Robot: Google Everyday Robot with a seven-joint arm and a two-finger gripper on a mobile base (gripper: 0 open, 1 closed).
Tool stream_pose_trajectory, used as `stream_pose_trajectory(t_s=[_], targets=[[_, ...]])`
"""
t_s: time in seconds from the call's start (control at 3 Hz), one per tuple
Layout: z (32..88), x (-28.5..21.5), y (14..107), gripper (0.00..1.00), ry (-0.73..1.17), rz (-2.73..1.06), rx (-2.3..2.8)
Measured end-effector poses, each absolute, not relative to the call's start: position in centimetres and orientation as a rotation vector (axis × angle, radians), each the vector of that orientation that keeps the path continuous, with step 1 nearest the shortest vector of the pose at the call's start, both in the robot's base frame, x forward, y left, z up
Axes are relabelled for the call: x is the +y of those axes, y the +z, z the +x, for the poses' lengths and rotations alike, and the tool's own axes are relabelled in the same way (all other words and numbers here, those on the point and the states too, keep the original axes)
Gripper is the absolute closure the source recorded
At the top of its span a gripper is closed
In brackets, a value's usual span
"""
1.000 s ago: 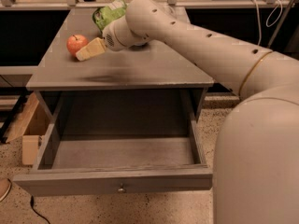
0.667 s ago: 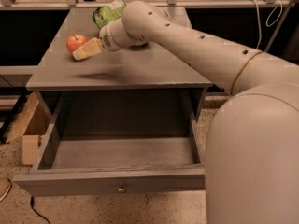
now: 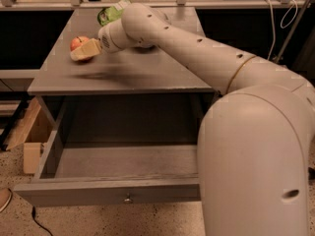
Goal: Place apple into top drawer
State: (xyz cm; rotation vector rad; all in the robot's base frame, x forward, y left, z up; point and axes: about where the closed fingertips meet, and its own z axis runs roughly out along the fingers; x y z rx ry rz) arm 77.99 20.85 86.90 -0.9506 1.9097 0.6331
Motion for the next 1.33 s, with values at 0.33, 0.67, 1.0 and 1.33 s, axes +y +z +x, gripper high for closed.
stream_pose_trajectory(t_s=[0.33,0.67,1.0,1.33], targets=[[78.6,22.6,86.9,0.00,0.661,-0.960,1.888],[79.0,24.8,86.8,0.02,0.706,-0.976,1.864],[79.1,26.1,86.6,0.25,0.728,-0.993,1.855],[78.9,26.7,86.3,0.48,0.745,-1.002,1.851]])
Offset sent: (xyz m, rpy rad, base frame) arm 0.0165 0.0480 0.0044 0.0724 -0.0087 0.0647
